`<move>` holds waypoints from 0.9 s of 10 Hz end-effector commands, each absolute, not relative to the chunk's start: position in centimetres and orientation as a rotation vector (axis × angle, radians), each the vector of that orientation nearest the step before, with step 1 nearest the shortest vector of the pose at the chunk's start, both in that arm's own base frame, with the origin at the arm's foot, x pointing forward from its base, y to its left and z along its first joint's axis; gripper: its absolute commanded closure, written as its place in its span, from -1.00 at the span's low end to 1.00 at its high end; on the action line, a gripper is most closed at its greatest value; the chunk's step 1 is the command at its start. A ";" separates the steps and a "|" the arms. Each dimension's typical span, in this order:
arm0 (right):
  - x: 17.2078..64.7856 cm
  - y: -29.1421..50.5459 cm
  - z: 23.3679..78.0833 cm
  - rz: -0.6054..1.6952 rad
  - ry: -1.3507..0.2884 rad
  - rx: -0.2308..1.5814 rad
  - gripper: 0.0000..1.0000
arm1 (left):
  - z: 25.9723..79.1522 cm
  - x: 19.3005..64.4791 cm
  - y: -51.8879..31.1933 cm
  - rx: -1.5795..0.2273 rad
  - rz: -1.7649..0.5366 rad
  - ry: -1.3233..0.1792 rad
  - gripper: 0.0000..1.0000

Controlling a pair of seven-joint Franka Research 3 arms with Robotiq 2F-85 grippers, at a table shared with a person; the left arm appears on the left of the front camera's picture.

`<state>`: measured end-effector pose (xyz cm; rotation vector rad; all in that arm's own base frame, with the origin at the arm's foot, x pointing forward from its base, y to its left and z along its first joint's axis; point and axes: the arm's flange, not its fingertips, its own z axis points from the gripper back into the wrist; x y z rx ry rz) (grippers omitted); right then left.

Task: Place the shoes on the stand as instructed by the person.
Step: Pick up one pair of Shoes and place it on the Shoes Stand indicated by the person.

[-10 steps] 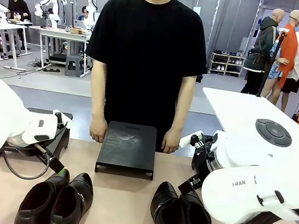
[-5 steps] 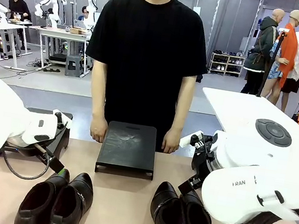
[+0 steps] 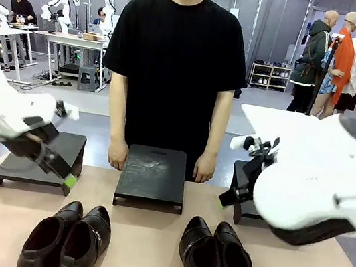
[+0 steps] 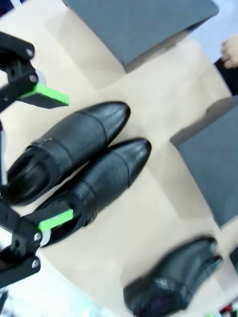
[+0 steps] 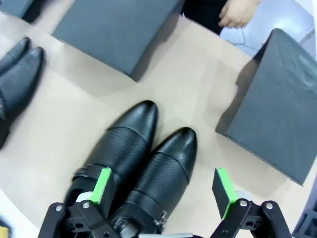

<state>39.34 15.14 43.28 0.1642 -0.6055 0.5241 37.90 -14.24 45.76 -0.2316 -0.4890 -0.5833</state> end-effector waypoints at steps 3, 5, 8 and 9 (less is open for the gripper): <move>36.5 8.7 47.1 0.406 -0.651 0.595 -1.00 | 52.4 36.0 -6.0 -0.675 -0.462 -0.434 -1.00; 33.2 3.5 47.4 0.316 -0.686 0.847 -1.00 | 53.2 34.2 0.4 -0.910 -0.357 -0.463 -1.00; 27.9 -5.1 44.9 0.113 -0.617 1.009 -1.00 | 51.5 31.1 8.6 -1.129 -0.217 -0.549 -1.00; 25.8 -8.1 43.9 0.027 -0.621 1.051 -1.00 | 50.5 29.6 11.3 -1.173 -0.177 -0.575 -1.00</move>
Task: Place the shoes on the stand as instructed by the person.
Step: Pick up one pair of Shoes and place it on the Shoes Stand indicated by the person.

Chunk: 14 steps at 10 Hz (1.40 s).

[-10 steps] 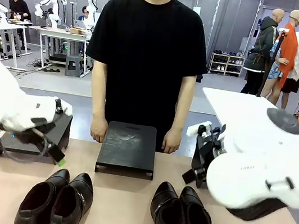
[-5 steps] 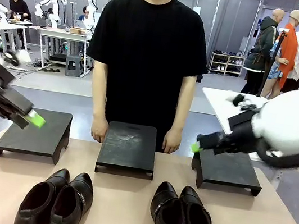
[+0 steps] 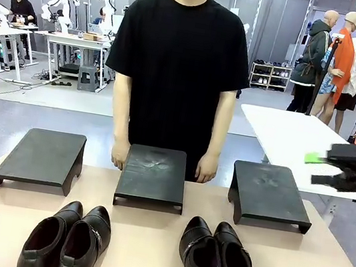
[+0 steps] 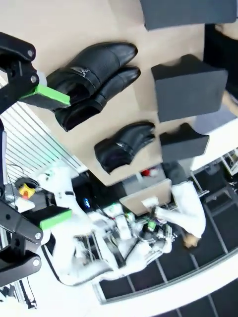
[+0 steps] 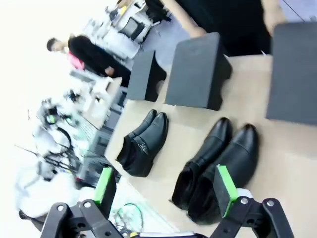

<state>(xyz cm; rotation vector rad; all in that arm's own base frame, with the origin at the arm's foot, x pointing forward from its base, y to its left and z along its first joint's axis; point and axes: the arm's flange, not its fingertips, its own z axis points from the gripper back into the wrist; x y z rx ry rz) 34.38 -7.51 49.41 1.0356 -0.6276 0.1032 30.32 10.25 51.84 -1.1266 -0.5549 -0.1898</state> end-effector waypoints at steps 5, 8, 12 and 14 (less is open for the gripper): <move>16.7 -14.6 41.9 -0.180 -0.721 1.090 -1.00 | 45.4 22.4 20.7 -1.287 0.121 -0.786 -1.00; 14.5 -15.2 41.7 -0.218 -0.758 1.074 -1.00 | 44.5 20.7 21.7 -1.274 0.213 -0.822 -1.00; 17.6 -24.4 46.7 -0.232 -0.747 1.107 -1.00 | 45.1 21.1 24.8 -1.275 0.224 -0.802 -1.00; 17.6 -24.4 46.7 -0.232 -0.747 1.107 -1.00 | 45.1 21.1 24.8 -1.275 0.224 -0.802 -1.00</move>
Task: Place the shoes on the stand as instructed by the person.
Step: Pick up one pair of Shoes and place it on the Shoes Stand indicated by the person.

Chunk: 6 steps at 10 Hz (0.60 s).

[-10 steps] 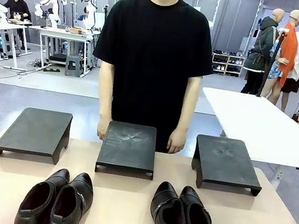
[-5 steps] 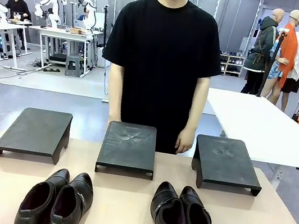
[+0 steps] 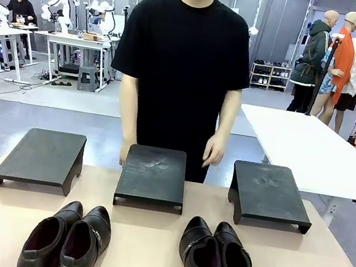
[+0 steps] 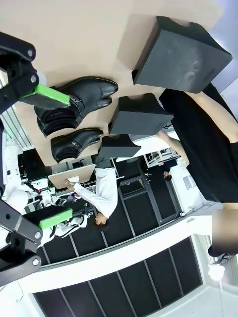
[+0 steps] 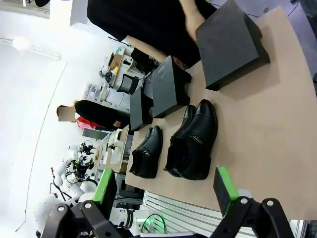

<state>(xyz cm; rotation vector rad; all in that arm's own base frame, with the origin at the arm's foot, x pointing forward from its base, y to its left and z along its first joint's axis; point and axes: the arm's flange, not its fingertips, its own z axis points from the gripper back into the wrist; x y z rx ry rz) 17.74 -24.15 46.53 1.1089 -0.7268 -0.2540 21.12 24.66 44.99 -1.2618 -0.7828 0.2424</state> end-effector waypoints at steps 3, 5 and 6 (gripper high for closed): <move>17.6 -24.4 46.7 -0.232 -0.747 1.107 -1.00 | 45.1 21.1 24.8 -1.275 0.224 -0.802 -1.00; 17.6 -24.4 46.7 -0.232 -0.747 1.107 -1.00 | 45.1 21.1 24.8 -1.275 0.224 -0.802 -1.00; 17.6 -24.4 46.7 -0.232 -0.747 1.107 -1.00 | 45.1 21.1 24.8 -1.275 0.224 -0.802 -1.00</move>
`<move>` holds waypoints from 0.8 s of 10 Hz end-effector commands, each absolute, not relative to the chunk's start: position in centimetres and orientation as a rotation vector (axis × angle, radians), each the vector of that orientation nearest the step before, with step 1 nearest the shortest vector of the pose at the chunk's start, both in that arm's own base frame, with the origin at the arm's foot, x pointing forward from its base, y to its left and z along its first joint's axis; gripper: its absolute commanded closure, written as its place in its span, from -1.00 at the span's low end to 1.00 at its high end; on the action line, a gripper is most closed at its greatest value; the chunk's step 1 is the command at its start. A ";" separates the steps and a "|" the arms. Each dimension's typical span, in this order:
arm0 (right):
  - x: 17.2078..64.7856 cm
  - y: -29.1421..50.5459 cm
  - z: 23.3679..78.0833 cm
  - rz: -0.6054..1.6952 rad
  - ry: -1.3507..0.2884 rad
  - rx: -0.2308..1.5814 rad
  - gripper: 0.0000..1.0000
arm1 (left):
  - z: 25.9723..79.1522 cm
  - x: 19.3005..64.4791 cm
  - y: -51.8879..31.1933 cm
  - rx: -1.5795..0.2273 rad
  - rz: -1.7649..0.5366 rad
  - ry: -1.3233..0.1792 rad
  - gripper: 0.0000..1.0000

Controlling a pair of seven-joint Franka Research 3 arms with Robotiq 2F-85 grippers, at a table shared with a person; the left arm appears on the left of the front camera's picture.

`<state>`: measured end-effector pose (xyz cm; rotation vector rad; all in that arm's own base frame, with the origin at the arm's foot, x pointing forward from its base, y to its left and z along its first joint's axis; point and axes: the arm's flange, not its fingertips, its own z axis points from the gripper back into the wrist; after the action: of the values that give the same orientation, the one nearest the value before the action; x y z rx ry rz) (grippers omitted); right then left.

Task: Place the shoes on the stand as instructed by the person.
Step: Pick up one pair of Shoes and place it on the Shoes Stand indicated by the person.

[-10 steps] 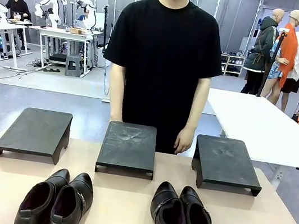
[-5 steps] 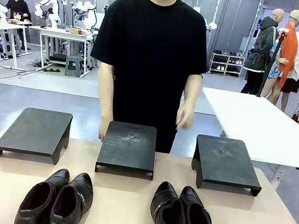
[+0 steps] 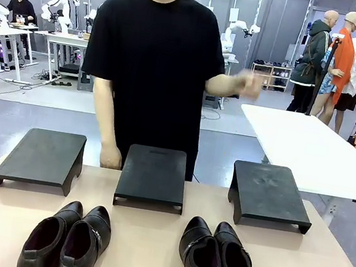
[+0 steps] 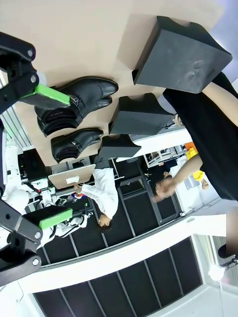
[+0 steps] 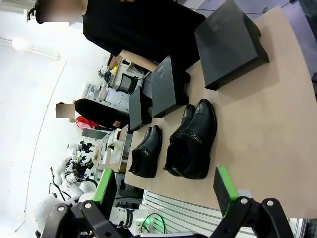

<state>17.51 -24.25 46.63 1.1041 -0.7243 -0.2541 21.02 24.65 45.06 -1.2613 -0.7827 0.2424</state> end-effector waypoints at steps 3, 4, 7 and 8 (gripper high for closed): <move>17.6 -24.4 46.7 -0.232 -0.747 1.107 -1.00 | 45.1 21.1 24.8 -1.275 0.224 -0.802 -1.00; 17.6 -24.4 46.7 -0.232 -0.747 1.107 -1.00 | 45.1 21.1 24.8 -1.275 0.224 -0.802 -1.00; 17.6 -24.4 46.7 -0.232 -0.747 1.107 -1.00 | 45.1 21.1 24.8 -1.275 0.224 -0.802 -1.00; 17.6 -24.4 46.7 -0.232 -0.747 1.107 -1.00 | 45.1 21.1 24.8 -1.275 0.224 -0.802 -1.00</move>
<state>17.57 -24.20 46.61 1.1061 -0.7241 -0.2524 21.01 24.63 45.07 -1.2613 -0.7822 0.2420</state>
